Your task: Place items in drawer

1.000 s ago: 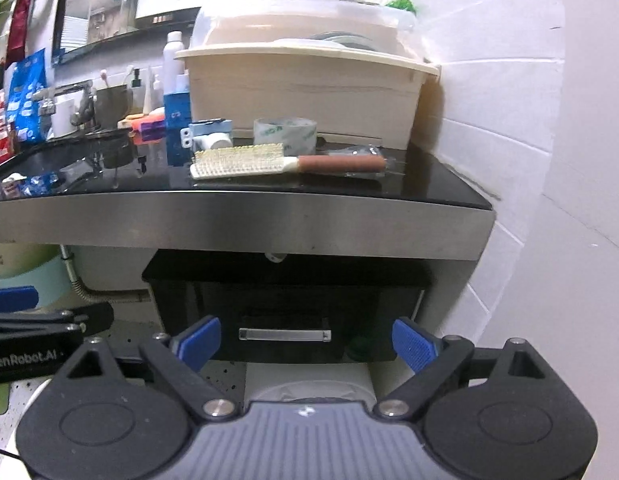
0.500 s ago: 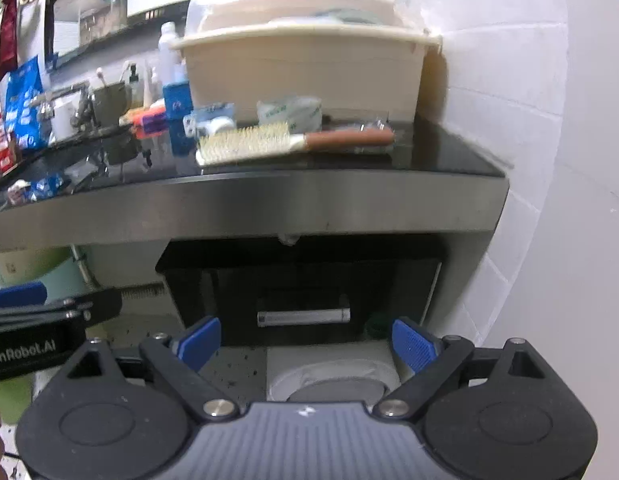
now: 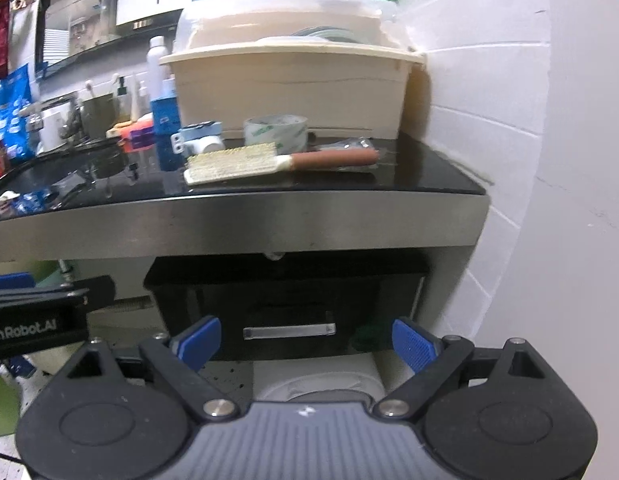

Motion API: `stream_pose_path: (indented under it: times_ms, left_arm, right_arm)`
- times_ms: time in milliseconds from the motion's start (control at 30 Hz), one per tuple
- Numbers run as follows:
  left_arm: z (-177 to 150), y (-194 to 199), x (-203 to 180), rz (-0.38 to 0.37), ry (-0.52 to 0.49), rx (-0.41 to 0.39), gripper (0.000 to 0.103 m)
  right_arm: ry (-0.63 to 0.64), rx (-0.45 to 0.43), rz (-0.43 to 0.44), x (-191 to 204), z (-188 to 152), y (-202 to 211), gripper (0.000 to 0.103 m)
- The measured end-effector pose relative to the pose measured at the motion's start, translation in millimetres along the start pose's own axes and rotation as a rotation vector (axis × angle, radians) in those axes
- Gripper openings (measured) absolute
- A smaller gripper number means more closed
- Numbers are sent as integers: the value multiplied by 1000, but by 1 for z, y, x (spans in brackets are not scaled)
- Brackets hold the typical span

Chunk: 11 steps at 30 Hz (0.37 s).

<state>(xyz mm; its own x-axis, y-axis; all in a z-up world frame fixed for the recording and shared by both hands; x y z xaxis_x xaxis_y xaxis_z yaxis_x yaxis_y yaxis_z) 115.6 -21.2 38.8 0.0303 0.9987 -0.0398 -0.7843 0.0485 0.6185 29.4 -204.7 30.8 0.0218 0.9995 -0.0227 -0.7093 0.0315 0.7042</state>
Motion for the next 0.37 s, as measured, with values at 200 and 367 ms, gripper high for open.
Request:
stream_pose_path:
  times_ms: [200,367]
  left_arm:
    - [2,0,1,19,-7,-1,89]
    - [2,0,0,37,-14,-3,89]
  right_arm:
    - [-49,15,12,-8,4,3,93]
    - [-48,31,12,-10,3,1,93]
Point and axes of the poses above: each gripper's, at about its wrist camera, not at the fingertips, and y roughly against the way its jaws point, x to its left, z to its top, the point moved 8 cm from there along -y, roughly the way its jaws point, and after that the axes turned 9 degrees about x, right-handed, at the moved point
